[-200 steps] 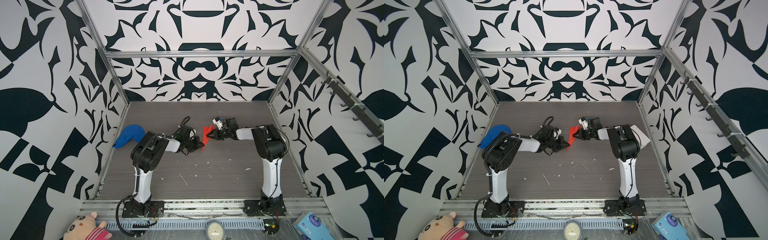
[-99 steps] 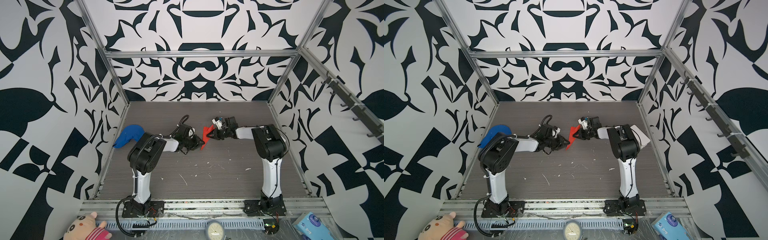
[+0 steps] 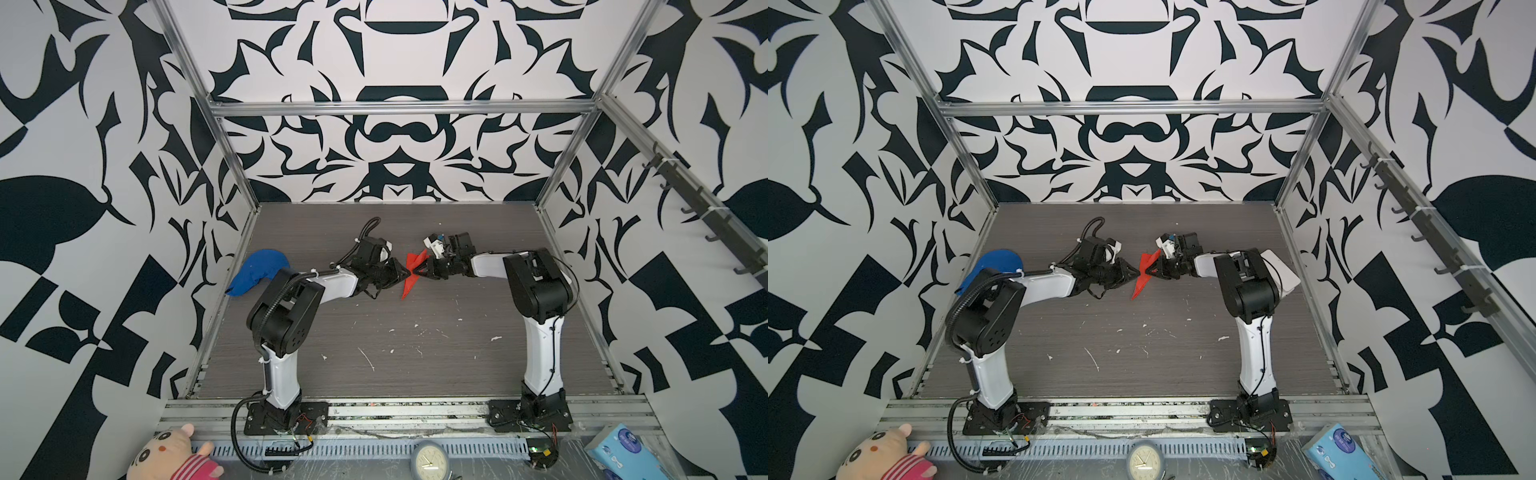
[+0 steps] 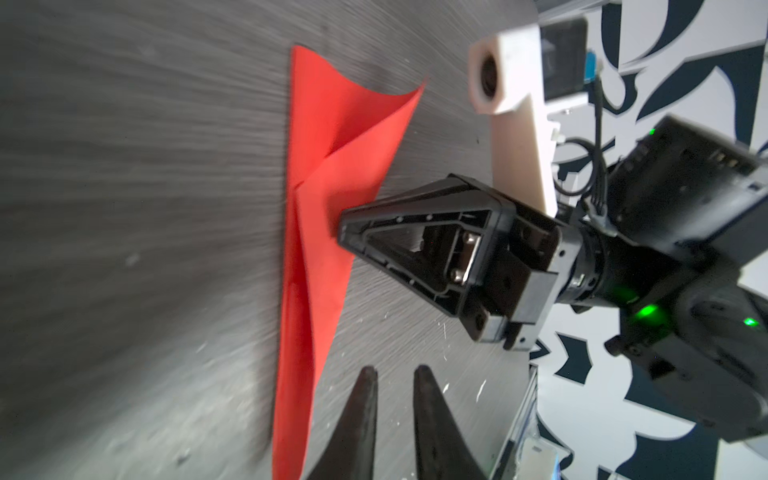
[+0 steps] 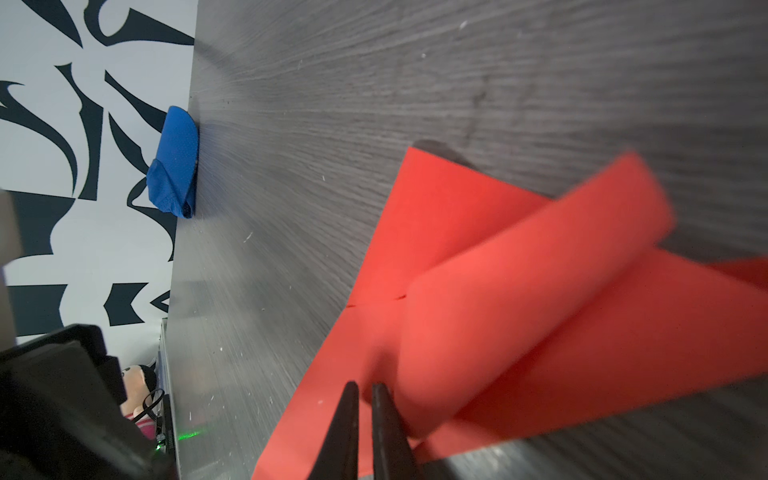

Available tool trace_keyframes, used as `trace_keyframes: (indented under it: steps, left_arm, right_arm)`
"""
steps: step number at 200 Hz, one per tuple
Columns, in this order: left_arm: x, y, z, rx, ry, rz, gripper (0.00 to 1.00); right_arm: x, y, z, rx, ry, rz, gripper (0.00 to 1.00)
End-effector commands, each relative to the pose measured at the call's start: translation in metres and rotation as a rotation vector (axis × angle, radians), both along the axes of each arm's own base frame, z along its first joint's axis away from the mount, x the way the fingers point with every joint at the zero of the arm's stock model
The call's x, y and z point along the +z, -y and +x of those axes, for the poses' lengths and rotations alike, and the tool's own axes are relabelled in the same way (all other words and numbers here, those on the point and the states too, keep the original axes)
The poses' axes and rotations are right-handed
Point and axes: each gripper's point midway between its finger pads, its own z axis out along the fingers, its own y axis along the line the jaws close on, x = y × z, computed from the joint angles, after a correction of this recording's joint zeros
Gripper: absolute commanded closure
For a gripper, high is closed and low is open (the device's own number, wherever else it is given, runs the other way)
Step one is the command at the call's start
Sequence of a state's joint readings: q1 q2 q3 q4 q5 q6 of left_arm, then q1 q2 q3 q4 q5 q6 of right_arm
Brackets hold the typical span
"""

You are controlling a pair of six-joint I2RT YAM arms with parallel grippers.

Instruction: Fold a paper plane with a square sheet of paper (pick it up from the middle)

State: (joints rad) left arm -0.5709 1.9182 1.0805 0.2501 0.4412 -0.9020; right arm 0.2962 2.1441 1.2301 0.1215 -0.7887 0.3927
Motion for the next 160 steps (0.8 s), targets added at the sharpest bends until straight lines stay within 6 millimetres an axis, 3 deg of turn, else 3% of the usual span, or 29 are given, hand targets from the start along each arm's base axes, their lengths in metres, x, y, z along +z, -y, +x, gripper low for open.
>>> trace_keyframes:
  steps: [1, 28, 81, 160]
  left_arm:
    - [-0.01, 0.011, 0.002, -0.017, -0.04, -0.035, 0.83]
    - [-0.023, 0.016, 0.0, -0.04, -0.099, -0.023, 0.87]
    - [-0.052, 0.001, -0.008, 0.003, -0.168, 0.06, 0.9]
    - [-0.063, -0.005, -0.022, 0.03, -0.227, 0.033, 0.9]
  right_arm:
    - [-0.016, 0.005, -0.003, -0.016, -0.038, -0.062, 0.87]
    - [-0.017, 0.005, -0.003, -0.016, -0.042, -0.064, 0.87]
    - [-0.018, 0.006, -0.003, -0.015, -0.045, -0.067, 0.87]
    - [-0.022, 0.006, -0.003, -0.017, -0.052, -0.075, 0.87]
